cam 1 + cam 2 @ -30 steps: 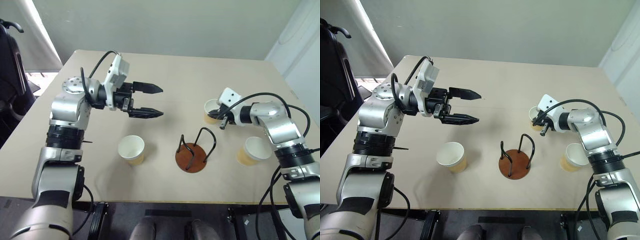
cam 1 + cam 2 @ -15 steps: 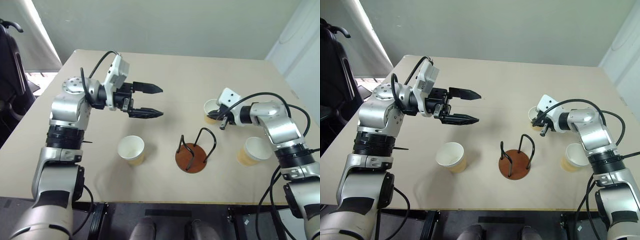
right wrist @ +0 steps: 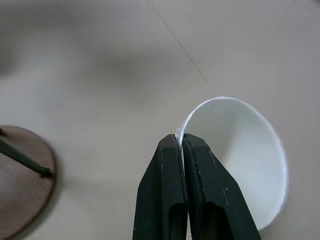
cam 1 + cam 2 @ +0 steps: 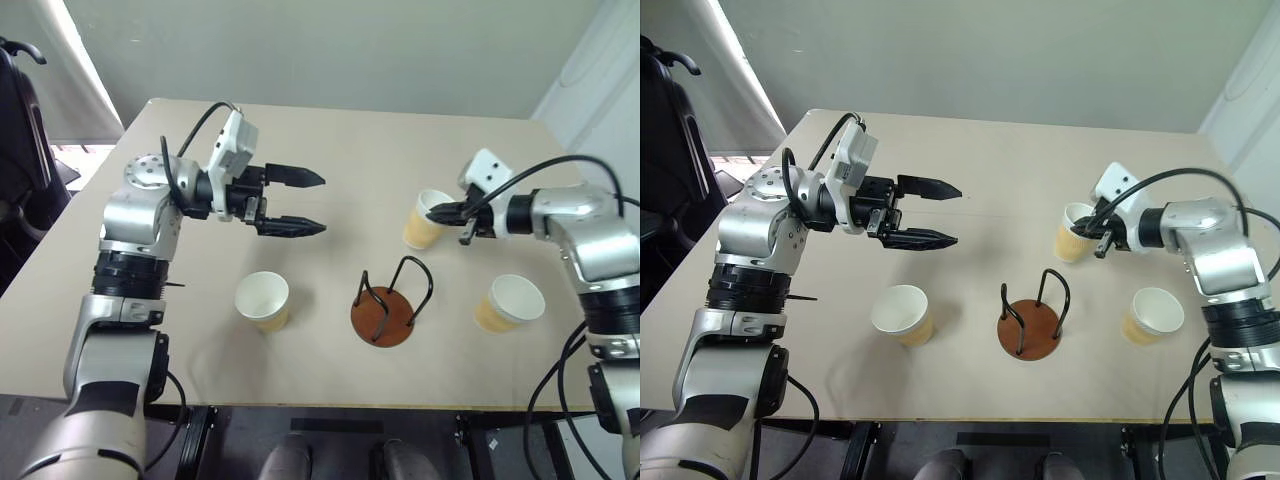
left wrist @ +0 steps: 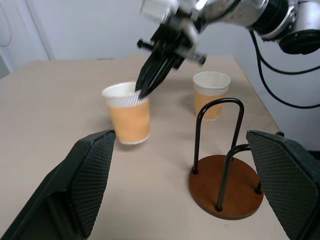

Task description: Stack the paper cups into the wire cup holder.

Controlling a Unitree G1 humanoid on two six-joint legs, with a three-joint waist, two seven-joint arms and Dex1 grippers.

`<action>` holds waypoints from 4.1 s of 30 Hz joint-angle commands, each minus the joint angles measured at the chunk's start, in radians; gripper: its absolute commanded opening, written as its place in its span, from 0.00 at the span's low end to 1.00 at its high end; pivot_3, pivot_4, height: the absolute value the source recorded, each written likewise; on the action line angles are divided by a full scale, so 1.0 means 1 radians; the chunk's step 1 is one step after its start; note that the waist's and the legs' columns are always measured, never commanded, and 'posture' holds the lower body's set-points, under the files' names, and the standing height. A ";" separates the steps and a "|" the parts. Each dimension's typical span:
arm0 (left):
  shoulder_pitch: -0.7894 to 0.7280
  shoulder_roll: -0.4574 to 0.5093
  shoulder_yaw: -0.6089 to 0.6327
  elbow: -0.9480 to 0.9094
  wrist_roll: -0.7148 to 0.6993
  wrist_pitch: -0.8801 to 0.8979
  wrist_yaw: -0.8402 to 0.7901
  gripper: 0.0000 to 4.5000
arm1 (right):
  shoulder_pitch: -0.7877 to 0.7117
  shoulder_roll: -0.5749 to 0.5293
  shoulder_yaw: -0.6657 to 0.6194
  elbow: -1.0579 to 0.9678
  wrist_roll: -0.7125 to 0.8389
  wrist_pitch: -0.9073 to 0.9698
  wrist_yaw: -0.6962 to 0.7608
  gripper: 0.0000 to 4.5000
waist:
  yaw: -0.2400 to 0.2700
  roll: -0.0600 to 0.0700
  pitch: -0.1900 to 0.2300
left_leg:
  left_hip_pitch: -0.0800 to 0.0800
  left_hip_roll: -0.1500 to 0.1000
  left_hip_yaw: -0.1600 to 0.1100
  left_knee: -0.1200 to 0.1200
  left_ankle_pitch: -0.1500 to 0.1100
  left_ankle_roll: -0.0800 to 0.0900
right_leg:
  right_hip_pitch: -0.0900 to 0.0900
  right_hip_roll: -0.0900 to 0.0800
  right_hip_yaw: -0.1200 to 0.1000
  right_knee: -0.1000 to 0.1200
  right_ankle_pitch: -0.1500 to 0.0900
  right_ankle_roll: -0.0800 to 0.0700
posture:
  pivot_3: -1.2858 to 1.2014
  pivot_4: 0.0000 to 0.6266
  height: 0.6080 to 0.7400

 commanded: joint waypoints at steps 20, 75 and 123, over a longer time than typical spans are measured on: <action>-0.080 0.008 -0.012 0.112 0.029 -0.055 -0.094 1.00 | -0.173 -0.076 -0.133 -0.527 0.440 0.489 -0.077 0.01 | -0.003 0.000 0.000 | 0.000 0.000 -0.001 0.000 0.000 0.000 | -0.001 0.000 0.000 -0.006 0.000 0.000 | 0.52 0.24 1.00; -0.059 0.356 -0.400 -0.106 -0.394 0.003 -0.114 1.00 | 0.102 -0.351 -0.235 -0.540 0.658 0.407 -0.069 0.28 | -0.012 0.000 0.000 | 0.000 0.001 -0.001 0.000 0.000 0.000 | -0.002 0.000 0.000 -0.002 -0.001 -0.001 | 0.52 0.24 1.00; -0.037 0.322 -0.364 -0.126 -0.372 0.016 -0.114 1.00 | 0.635 -0.476 -0.085 -0.343 -0.001 -0.196 0.101 0.19 | -0.013 0.000 0.000 | 0.002 0.001 0.001 0.001 0.000 0.000 | -0.001 0.000 0.001 0.001 -0.001 -0.001 | 0.52 0.24 1.00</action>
